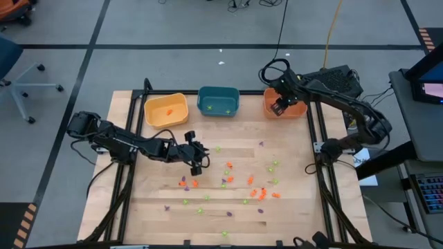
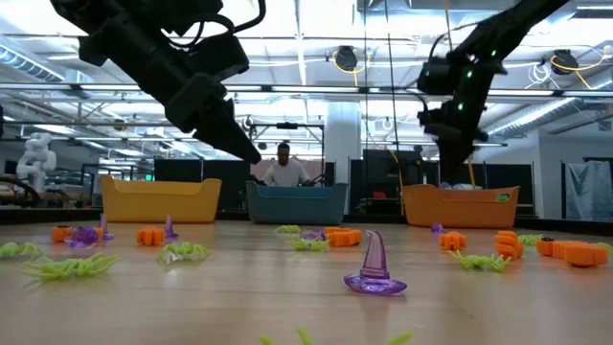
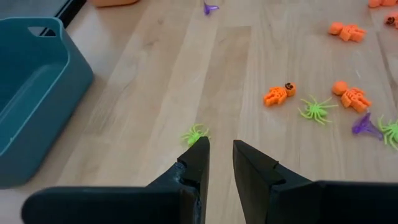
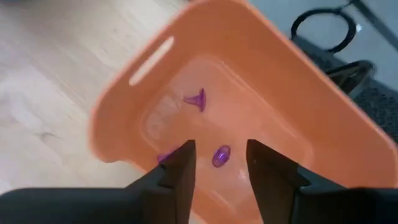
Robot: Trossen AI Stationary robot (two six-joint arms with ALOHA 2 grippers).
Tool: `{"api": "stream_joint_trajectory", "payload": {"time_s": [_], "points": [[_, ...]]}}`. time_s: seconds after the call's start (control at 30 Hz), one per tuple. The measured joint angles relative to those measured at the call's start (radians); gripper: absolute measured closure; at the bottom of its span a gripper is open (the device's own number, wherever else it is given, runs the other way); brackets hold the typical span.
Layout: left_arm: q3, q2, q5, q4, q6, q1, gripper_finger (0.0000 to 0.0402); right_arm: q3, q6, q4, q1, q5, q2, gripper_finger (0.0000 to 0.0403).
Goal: Sort Halloween decoration
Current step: Put the violet witch hat toy into the orange bin
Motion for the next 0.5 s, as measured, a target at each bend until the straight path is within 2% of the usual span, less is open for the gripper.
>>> {"api": "stream_joint_trajectory", "payload": {"time_s": [0.17,0.27,0.5], "points": [[0.000,0.000,-0.001,-0.001,-0.025,-0.004,0.0310,-0.007,0.030,-0.046,0.111,-0.006,-0.166,0.0264],[0.000,0.000,0.000,-0.007,-0.026,-0.013,0.0301,-0.044,0.059,-0.031,0.213,-0.059,-0.296,0.0267],[0.000,0.000,0.016,-0.004,-0.027,-0.047,0.0294,-0.257,0.193,0.132,0.491,-0.081,-0.510,0.0268]]}}
